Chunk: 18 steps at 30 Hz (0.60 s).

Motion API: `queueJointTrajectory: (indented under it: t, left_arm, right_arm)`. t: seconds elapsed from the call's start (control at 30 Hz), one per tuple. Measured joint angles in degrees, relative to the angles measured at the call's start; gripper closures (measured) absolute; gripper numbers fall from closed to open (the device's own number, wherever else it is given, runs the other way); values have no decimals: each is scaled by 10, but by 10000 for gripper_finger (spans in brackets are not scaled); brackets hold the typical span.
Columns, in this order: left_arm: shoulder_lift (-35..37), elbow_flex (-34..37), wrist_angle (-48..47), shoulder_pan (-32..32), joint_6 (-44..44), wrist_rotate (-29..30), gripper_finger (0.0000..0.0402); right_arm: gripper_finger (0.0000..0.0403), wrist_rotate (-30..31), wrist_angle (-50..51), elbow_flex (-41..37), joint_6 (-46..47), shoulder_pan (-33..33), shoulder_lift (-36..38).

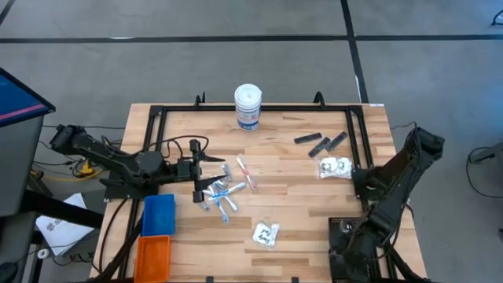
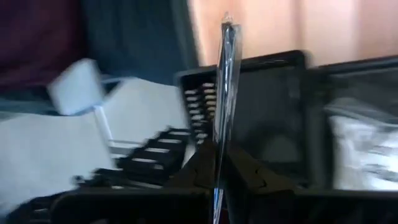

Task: Pick & Place Travel size toiletries
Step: Put the black comb into the bottom black bin

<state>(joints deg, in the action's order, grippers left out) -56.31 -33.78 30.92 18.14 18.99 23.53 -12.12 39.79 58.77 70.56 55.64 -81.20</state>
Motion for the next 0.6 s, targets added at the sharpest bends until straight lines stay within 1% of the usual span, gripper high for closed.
queueJointTrajectory:
  t: [0.07, 0.1, 0.23, 0.37, 0.47, 0.6]
  left_arm:
    - [0, 0, 0, -3, 5, 0, 198]
    - [0, 0, 1, -5, 5, 0, 198]
    - [0, 0, 1, -13, 5, 0, 198]
    - [0, 0, 0, -12, 2, 0, 198]
    - [0, 0, 0, -10, 1, 0, 198]
    - [0, 0, 0, -10, 1, 0, 198]
  right_arm:
    - [400, 0, -49, -23, 14, 3, 6]
    - [400, -1, -53, -30, 15, 3, 3]
    - [397, -19, -34, -35, 3, 2, -23]
    - [388, -58, -25, -44, 3, 2, -45]
    - [392, -94, -31, -47, 8, 2, -64]
    - [396, -120, -29, -47, -14, 2, -85]
